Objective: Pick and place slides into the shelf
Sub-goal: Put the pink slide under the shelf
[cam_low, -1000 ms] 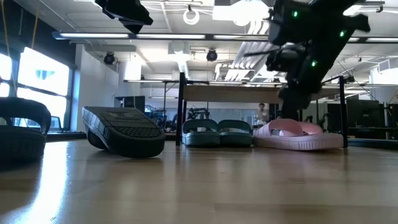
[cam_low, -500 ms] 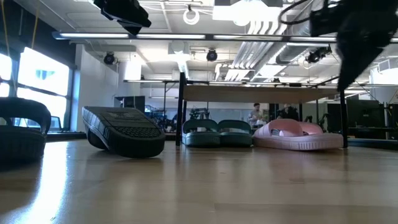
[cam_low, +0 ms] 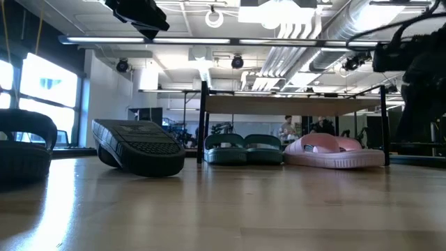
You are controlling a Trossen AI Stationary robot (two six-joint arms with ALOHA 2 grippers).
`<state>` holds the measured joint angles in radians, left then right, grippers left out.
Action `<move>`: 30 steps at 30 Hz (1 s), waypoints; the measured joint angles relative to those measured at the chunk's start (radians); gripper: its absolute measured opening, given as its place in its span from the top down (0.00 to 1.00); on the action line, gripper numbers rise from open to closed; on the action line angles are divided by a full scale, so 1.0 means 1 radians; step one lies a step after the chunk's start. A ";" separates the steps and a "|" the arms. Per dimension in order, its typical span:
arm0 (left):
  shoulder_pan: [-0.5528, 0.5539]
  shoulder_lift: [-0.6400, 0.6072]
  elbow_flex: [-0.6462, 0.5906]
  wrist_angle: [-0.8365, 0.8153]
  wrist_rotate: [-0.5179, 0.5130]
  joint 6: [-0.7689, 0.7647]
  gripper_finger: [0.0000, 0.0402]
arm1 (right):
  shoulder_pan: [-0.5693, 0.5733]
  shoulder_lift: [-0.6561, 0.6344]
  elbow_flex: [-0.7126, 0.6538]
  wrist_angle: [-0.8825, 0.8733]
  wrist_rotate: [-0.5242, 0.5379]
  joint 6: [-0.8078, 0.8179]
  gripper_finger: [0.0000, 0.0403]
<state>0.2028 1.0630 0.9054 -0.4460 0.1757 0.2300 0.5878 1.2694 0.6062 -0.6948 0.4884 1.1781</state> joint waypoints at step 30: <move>0.000 0.000 0.000 -0.025 0.000 -0.005 1.00 | -0.295 0.027 -0.063 0.289 -0.093 -0.446 1.00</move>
<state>0.2025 1.0630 0.9054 -0.4712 0.1757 0.2249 0.2926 1.2967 0.5430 -0.4057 0.3950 0.7323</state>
